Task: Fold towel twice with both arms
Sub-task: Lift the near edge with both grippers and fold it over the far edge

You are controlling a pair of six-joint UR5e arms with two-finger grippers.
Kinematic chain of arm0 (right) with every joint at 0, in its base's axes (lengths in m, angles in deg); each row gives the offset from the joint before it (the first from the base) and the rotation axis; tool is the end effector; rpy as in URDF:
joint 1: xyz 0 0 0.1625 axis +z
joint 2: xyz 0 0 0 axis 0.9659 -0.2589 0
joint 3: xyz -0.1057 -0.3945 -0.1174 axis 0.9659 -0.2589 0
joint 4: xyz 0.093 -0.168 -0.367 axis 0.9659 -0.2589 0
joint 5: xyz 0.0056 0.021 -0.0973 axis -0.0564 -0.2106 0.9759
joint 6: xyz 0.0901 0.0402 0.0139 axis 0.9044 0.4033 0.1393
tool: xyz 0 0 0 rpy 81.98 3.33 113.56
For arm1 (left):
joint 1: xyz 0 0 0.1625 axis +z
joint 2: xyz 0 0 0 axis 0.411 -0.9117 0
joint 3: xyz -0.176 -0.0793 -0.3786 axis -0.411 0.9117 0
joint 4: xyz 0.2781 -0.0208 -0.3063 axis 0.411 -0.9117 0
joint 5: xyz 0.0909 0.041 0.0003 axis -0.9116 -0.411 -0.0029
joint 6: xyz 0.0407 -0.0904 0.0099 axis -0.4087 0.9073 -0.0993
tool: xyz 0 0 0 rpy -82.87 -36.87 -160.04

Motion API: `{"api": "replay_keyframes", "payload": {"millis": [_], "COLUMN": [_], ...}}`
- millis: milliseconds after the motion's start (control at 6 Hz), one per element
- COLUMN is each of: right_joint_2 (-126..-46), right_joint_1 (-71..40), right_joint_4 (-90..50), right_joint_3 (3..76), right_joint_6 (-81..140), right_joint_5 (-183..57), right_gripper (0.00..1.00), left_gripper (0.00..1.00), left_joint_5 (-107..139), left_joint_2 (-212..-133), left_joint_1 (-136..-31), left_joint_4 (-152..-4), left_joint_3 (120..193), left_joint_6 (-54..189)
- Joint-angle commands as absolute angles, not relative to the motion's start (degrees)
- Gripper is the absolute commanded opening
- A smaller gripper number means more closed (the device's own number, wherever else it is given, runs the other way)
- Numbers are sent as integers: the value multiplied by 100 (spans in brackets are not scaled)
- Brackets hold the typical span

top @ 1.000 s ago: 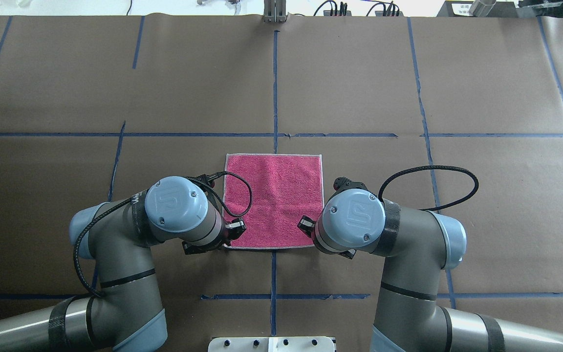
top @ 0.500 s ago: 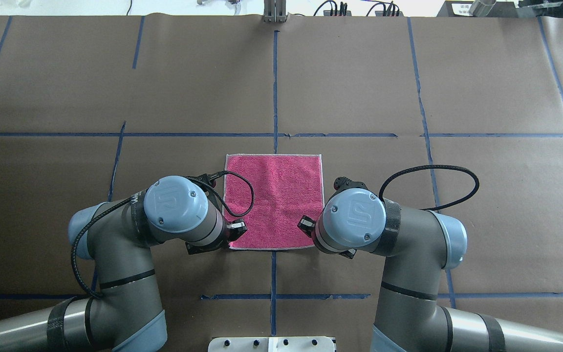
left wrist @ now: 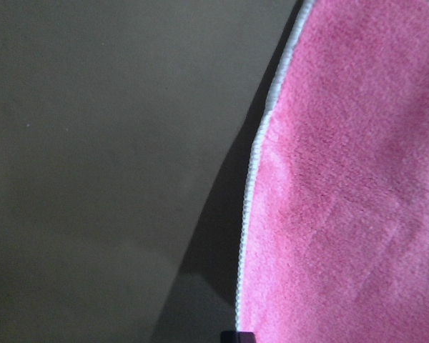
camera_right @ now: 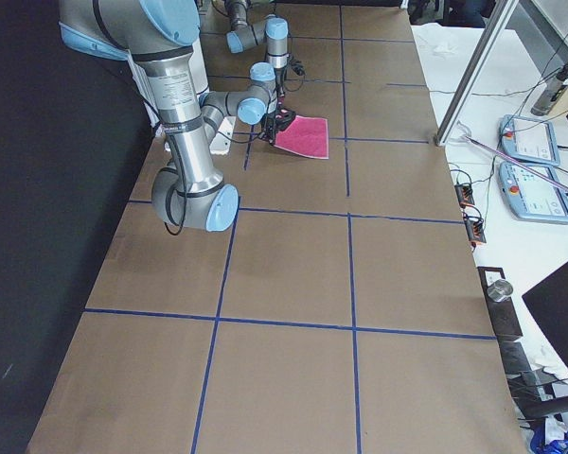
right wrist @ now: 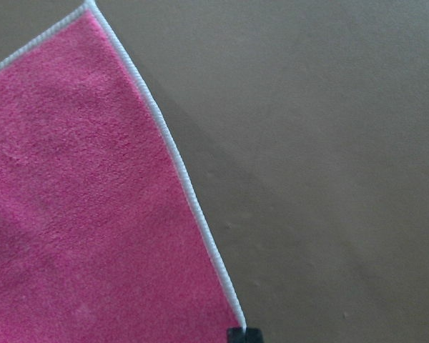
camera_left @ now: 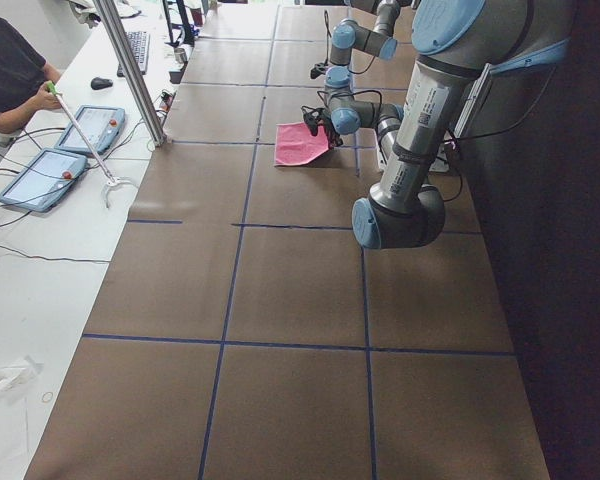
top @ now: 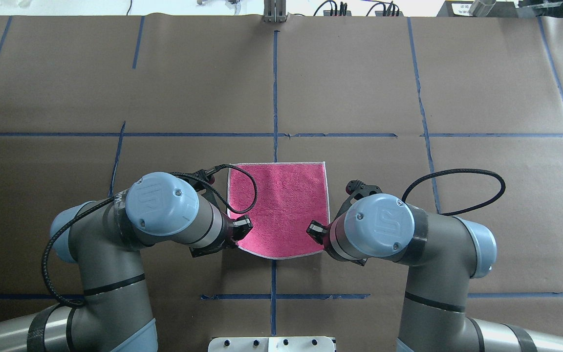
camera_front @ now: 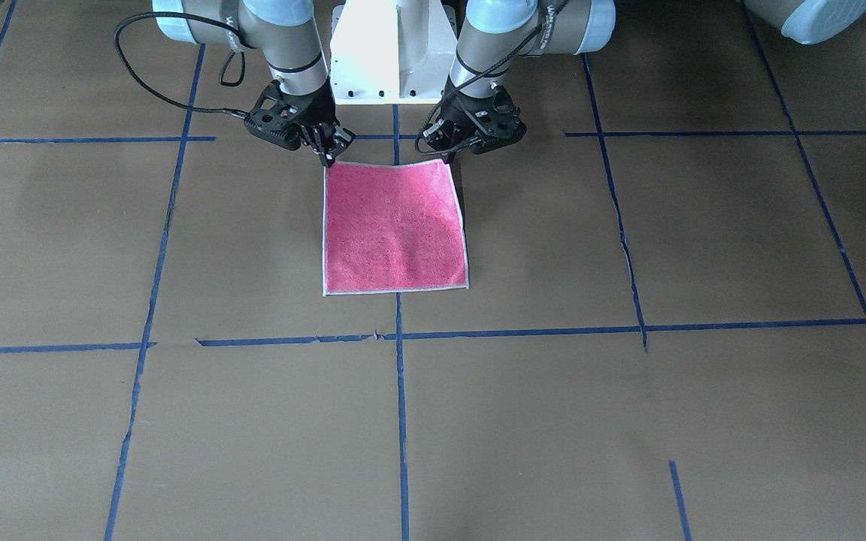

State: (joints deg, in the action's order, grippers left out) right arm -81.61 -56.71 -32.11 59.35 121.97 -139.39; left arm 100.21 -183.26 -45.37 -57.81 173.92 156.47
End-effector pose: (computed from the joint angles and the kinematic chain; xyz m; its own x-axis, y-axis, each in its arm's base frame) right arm -0.5163 -0.2934 0.2532 0.5371 0.5130 0.6696 -0.3846 0.8555 -0.3468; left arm 0.5307 -0.3183 0.2093 0.4896 -0.4334 -0.7566 0.2608 0.9008 -0.3472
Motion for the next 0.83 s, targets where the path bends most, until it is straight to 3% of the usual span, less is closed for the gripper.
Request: {"api": "replay_keyframes", "payload": {"millis": [0, 667], "right_joint_2": [-8178, -7388], "right_joint_1": [-5480, -4750], "right_joint_4": [-3209, -3148], "right_joint_3": [6067, 5137], "right_joint_6": [12166, 12148], "right_joint_5": [-13947, -14053], "right_gripper": [2, 2], "left_gripper": [0, 0], "left_joint_5": [10004, 9812], "left_joint_2": [-18340, -18410], "left_joint_1": [-4588, -5080], "left_joint_4": [-5775, -6010], "left_joint_3": [17475, 16887], "left_joint_6": [15786, 15725]}}
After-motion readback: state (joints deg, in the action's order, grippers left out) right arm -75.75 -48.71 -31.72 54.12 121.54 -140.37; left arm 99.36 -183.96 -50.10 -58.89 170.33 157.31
